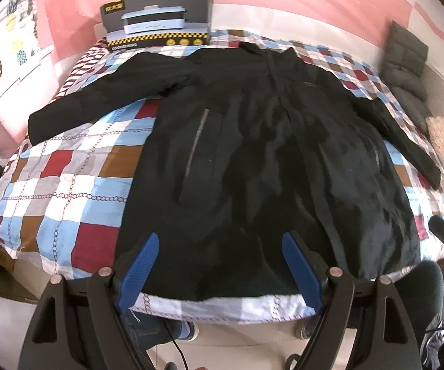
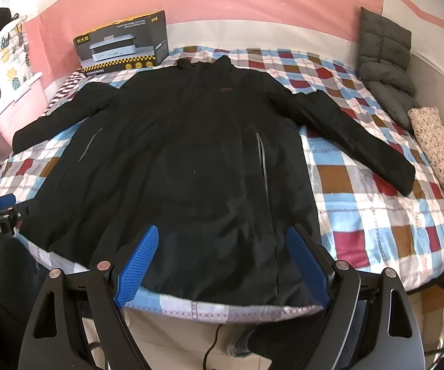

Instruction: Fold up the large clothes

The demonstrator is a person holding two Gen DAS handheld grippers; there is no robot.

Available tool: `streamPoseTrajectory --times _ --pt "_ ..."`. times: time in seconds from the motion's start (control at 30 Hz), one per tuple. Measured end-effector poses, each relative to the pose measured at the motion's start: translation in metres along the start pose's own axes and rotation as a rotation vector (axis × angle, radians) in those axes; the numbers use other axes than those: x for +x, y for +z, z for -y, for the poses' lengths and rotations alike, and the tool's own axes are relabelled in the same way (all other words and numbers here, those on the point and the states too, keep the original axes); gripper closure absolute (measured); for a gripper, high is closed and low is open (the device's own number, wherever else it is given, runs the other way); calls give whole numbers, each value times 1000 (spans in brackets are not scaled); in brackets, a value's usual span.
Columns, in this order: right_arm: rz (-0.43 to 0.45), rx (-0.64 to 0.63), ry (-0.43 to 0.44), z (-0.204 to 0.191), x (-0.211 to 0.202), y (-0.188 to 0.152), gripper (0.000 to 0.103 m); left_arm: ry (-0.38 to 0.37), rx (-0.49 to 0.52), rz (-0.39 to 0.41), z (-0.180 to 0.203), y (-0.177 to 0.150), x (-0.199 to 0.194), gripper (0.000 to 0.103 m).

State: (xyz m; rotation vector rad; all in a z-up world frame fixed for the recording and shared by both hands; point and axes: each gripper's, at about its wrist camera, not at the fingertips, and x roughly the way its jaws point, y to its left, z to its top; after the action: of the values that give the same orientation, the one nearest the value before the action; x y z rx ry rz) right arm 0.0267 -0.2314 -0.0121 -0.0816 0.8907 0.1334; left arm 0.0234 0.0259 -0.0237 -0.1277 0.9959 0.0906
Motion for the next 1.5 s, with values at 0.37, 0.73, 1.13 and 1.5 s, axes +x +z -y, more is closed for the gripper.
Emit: streamPoseTrajectory --times 0.37,0.73,1.13,1.5 --pt "-14 -83 49 -30 46 39 17 16 -118 46 -55 37 32 19" --pt "12 -173 142 -79 85 82 17 60 -243 90 -122 79 67 19" --pt "12 -211 212 -119 133 127 17 151 -406 78 -217 115 122 21" --pt "-25 -243 192 -134 172 141 17 198 -680 106 -329 132 169 22"
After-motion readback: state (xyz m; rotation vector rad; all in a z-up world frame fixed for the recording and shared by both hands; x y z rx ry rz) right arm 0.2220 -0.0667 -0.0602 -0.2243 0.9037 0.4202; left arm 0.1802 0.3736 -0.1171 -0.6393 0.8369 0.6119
